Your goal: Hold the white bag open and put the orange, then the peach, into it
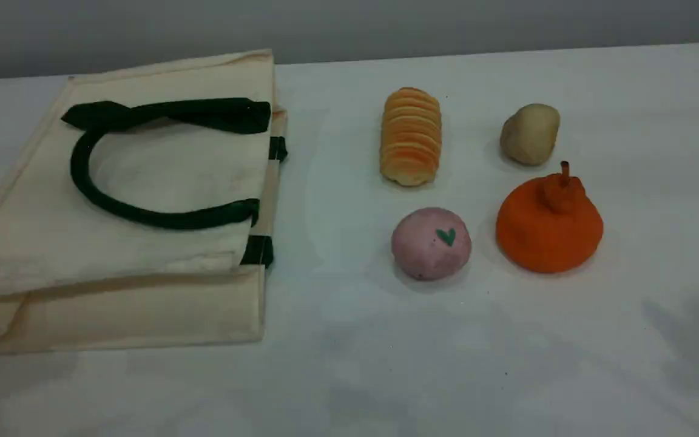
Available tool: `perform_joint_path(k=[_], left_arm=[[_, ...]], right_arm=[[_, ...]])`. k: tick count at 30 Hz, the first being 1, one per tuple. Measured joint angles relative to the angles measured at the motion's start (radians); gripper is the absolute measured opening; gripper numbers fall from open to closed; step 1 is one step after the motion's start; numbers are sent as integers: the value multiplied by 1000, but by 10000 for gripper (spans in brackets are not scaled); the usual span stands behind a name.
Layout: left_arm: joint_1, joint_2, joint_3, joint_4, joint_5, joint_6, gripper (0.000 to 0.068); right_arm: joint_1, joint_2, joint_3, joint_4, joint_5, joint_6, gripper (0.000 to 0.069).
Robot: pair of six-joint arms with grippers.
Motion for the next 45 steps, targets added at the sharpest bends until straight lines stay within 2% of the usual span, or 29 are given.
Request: perform_joint_path(k=[8, 15, 24, 31, 40, 45], left_arm=[[0, 228, -23, -3, -147, 0, 463], [0, 415, -148, -4, -159, -13, 463], [0, 601, -284, -4, -173, -24, 463], [0, 715, -371, -31, -174, -23, 463], [-48, 802, -387, -32, -223, -16, 463], [-50, 856, -387, -31, -239, -19, 463]], right_arm=[[0, 177, -70, 228, -11, -182, 490], [0, 323, -125, 358, -10, -284, 490], [0, 440, -168, 403, -16, -341, 490], [1, 458, -190, 424, -28, -368, 490], [1, 458, -207, 433, -30, -394, 490], [1, 458, -207, 433, -29, -394, 490]])
